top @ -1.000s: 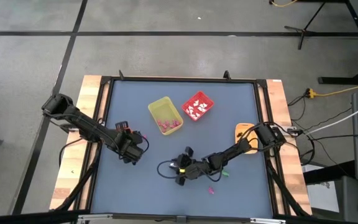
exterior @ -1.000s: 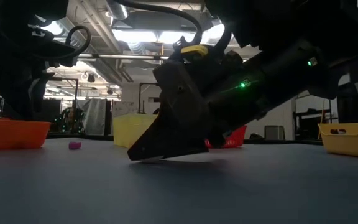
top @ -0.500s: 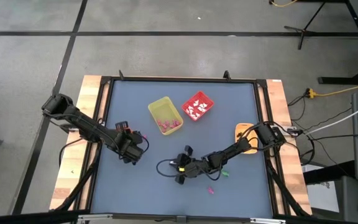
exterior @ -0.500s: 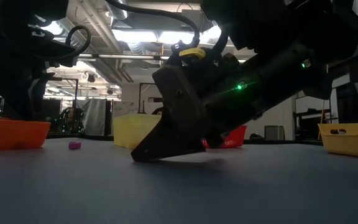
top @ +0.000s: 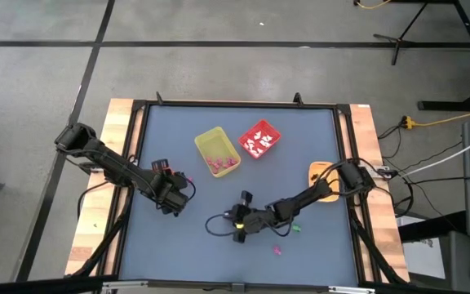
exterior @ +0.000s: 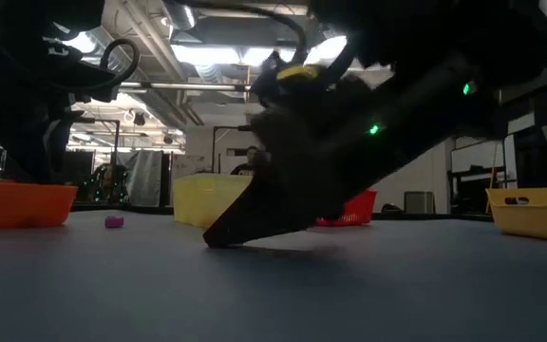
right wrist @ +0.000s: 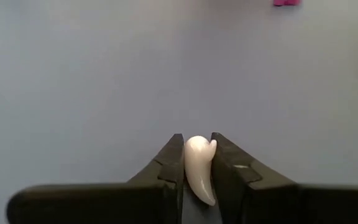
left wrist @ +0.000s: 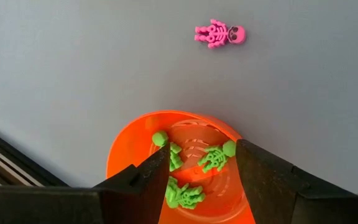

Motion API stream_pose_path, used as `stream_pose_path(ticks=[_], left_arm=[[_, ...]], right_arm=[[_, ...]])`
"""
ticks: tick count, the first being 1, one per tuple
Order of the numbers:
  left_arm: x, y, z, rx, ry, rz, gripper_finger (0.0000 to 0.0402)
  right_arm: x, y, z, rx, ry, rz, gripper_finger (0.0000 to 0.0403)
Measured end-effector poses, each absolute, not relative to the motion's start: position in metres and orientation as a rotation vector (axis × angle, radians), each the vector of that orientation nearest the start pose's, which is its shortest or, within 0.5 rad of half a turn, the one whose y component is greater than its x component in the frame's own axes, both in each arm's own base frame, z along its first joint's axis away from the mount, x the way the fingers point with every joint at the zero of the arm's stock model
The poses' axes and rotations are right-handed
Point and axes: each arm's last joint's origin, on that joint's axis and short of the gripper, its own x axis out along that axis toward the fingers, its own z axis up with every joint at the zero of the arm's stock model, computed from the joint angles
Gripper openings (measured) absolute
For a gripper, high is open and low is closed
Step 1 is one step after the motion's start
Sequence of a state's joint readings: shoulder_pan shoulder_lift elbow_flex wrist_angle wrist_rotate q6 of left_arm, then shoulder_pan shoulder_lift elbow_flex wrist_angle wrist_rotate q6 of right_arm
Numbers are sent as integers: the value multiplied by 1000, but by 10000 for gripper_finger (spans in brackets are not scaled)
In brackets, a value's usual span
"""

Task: Sort Halloween decoration
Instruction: Put the white ghost toy into the red bin

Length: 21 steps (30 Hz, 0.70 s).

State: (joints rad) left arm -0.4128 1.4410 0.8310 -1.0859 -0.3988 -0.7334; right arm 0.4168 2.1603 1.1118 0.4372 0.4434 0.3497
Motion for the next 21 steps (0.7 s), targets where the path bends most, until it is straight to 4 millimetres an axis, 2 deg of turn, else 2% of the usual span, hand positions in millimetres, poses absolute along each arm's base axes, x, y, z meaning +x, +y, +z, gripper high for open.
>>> stream_pose_path(ticks=[5, 13, 18, 21], left_arm=[[196, -74, 180, 86, 1423, 536, 173], [197, -74, 180, 84, 1420, 534, 173], [197, -74, 180, 80, 1415, 533, 173], [197, -74, 180, 79, 1414, 532, 173]], right_arm=[[385, 145, 125, 2, 540, -131, 50], [373, 90, 177, -79, 645, -282, 62], [365, 45, 192, -105, 719, -446, 63], [364, 18, 193, -99, 752, -520, 64]])
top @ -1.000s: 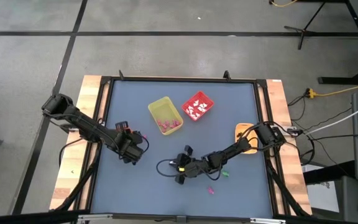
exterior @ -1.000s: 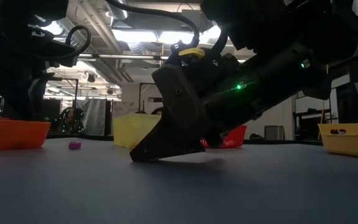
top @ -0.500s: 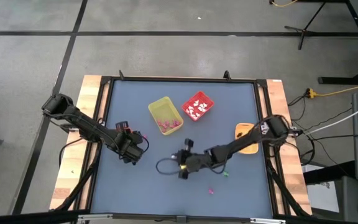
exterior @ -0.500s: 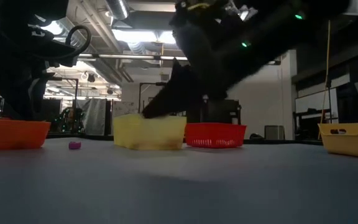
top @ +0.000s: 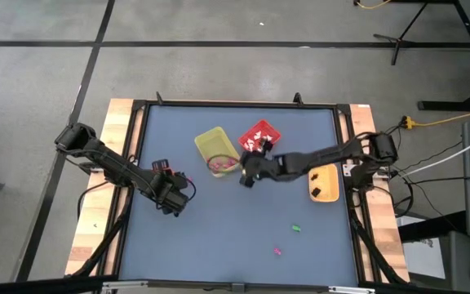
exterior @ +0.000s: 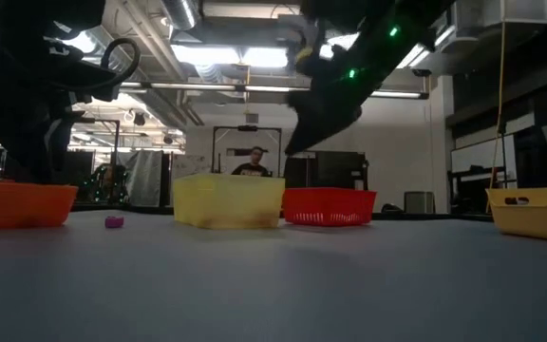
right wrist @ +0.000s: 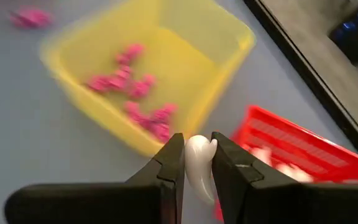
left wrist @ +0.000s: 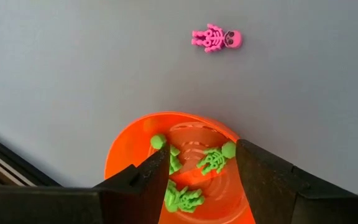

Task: Sort Halloween decoration
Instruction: Put the white ghost toy into the red bin

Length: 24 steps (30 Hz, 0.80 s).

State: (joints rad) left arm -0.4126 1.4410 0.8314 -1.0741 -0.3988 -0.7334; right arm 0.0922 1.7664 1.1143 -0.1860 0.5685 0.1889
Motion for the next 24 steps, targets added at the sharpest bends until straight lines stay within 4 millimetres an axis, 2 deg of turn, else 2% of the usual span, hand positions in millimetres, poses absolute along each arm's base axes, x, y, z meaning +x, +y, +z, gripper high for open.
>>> stream_pose_path(ticks=[6, 11, 17, 24], left_arm=[[197, -74, 180, 79, 1413, 532, 173], [198, -74, 180, 78, 1411, 531, 173], [199, -75, 180, 67, 1396, 525, 173], [200, -75, 180, 61, 1389, 522, 173]], right_arm=[[361, -31, 188, -61, 818, -614, 64], [358, -59, 187, 3, 834, -628, 64], [355, -73, 186, 43, 850, -632, 65], [355, -74, 186, 44, 850, -635, 65]])
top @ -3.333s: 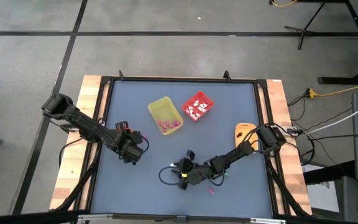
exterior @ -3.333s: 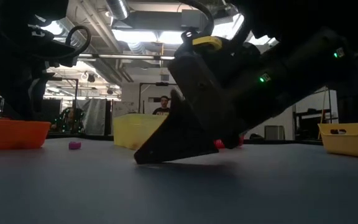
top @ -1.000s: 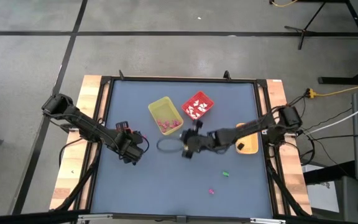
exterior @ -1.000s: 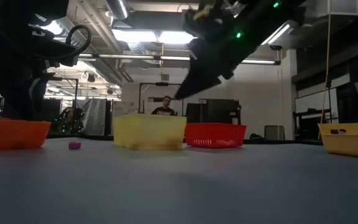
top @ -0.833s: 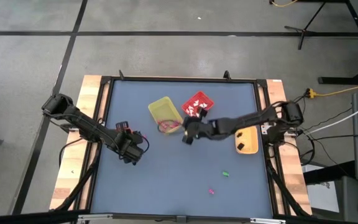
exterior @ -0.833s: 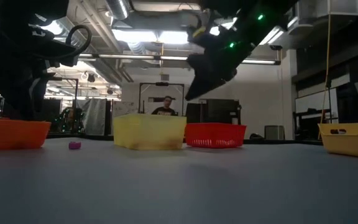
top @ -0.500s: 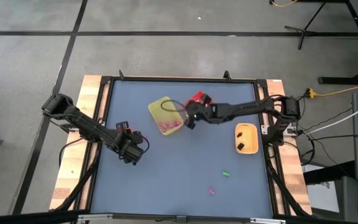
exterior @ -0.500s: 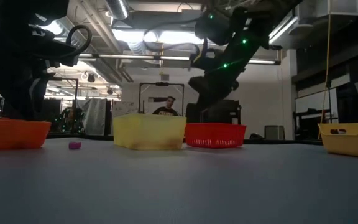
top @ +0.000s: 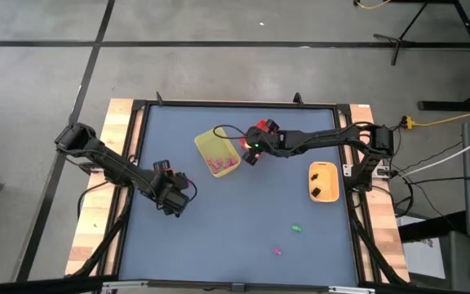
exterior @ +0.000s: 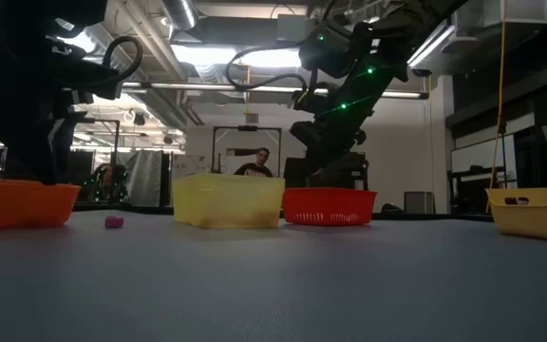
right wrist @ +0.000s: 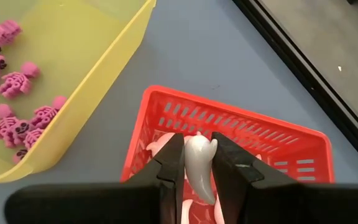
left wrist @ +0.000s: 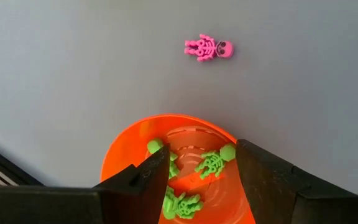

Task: Sort Halloween decoration
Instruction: Put the white ghost toy into the red bin, then put the pink skeleton toy into the yellow bin

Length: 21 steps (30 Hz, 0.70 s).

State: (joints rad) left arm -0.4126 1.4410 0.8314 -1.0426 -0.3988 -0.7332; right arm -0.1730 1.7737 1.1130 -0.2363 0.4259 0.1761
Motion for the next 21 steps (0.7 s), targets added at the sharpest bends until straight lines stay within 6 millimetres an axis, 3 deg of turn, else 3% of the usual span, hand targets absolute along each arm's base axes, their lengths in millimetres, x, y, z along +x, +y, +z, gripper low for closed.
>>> stream_pose_path(ticks=[7, 13, 21], left_arm=[[199, -76, 180, 49, 1414, 503, 173], [198, -75, 185, 52, 1453, 504, 173], [210, -76, 209, 24, 1416, 511, 173]], right_arm=[[355, -74, 186, 45, 849, -635, 70], [355, -74, 186, 46, 848, -634, 124], [355, -73, 186, 46, 847, -633, 179]])
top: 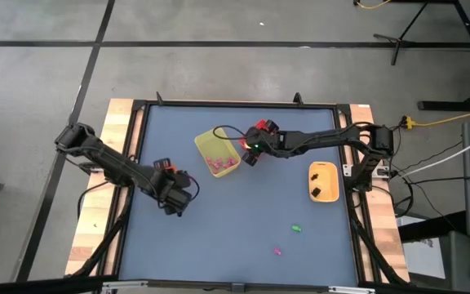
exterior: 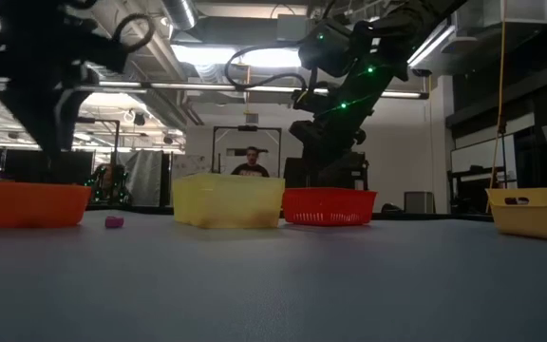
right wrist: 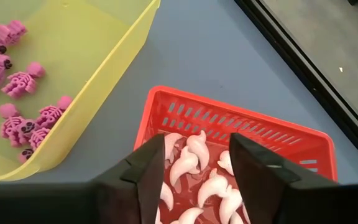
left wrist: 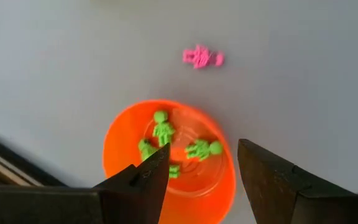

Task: Sort Halloween decoration
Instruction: Put the pink skeleton toy into the yellow bin

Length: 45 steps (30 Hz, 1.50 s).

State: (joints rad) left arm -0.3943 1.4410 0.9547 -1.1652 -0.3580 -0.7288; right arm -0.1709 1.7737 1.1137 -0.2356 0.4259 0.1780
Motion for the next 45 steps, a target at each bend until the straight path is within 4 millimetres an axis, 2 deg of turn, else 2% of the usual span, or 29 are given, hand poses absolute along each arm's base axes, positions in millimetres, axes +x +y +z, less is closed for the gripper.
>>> stream_pose_path(ticks=[7, 15, 21, 27, 34, 39, 45], left_arm=[[225, -80, 222, -31, 1287, 493, 173], [248, -85, 226, -230, 1041, 491, 173], [253, -66, 224, -324, 1008, 614, 173], [251, -37, 209, -437, 1084, 689, 173], [242, -9, 190, -489, 1141, 793, 173], [238, 0, 179, -510, 1137, 826, 173], [242, -1, 172, -572, 1089, 768, 173]], right_arm=[[355, -73, 186, 46, 847, -633, 186], [355, -73, 186, 46, 847, -633, 186], [355, -73, 186, 46, 847, -633, 186], [355, -73, 186, 46, 847, -633, 186], [355, -73, 186, 46, 846, -633, 186], [355, -73, 186, 46, 846, -633, 186], [355, -73, 186, 46, 846, -633, 186]])
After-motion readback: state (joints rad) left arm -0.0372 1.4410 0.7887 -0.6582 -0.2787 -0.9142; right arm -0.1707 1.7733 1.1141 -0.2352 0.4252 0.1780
